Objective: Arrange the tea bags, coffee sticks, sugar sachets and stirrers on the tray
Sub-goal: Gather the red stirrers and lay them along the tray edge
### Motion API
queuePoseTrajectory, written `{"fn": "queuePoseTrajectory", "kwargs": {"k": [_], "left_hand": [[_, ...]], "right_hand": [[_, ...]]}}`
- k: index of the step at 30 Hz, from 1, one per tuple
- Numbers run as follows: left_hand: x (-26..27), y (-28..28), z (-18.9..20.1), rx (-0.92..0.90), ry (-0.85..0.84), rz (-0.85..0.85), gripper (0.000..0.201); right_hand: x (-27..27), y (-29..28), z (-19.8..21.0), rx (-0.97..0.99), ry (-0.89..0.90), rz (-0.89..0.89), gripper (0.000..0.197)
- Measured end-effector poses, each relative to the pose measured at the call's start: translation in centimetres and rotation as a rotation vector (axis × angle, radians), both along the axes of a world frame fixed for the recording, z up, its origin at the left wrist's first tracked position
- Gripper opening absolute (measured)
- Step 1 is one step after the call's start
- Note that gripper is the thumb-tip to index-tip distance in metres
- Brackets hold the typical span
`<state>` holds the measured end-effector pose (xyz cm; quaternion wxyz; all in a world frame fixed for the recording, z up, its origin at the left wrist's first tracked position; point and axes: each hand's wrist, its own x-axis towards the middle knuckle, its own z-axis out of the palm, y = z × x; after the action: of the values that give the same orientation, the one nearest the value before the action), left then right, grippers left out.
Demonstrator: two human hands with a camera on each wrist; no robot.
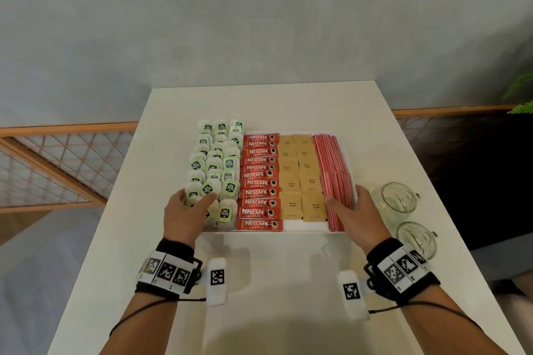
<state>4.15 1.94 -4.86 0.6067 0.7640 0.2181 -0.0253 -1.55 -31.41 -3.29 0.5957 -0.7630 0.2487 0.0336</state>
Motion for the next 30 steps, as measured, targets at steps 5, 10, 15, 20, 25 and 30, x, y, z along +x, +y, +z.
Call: {"fn": "queuePoseTrajectory", "kwargs": {"k": [5,10,15,20,25,30], "left_hand": [[1.1,-0.1,1.9,-0.054,-0.059,-0.008,0.047],[3.6,-0.2,3.4,-0.049,-0.101,-0.009,0.046],[6.8,-0.4,4.2,-0.026,-0.094,-0.004,0.054],[10.2,-0.6,4.4,-0.003,-0.065,0.009,0.059],[13.4,-0.7,4.0,0.003,-0.031,0.009,0.032],[16.0,-0.7,2.8,0.057,0.007,0.017,0.044]], "right_hand": [[1.1,-0.3,1.0,0.006,-0.074,-0.005,0.058],[3.8,-0.6,2.4,-0.02,-0.116,0.02,0.059],[7.6,-1.1,2.8,-0.044,-0.114,0.023,0.057],[11.1,-1.0,3.2,-0.082,-0.09,0.031,0.066],[14.2,-0.9,3.0,-0.155,-0.064,0.033,0.066],[16.6,-0.3,1.9,-0.244,0.006,0.055,0.084]]}}
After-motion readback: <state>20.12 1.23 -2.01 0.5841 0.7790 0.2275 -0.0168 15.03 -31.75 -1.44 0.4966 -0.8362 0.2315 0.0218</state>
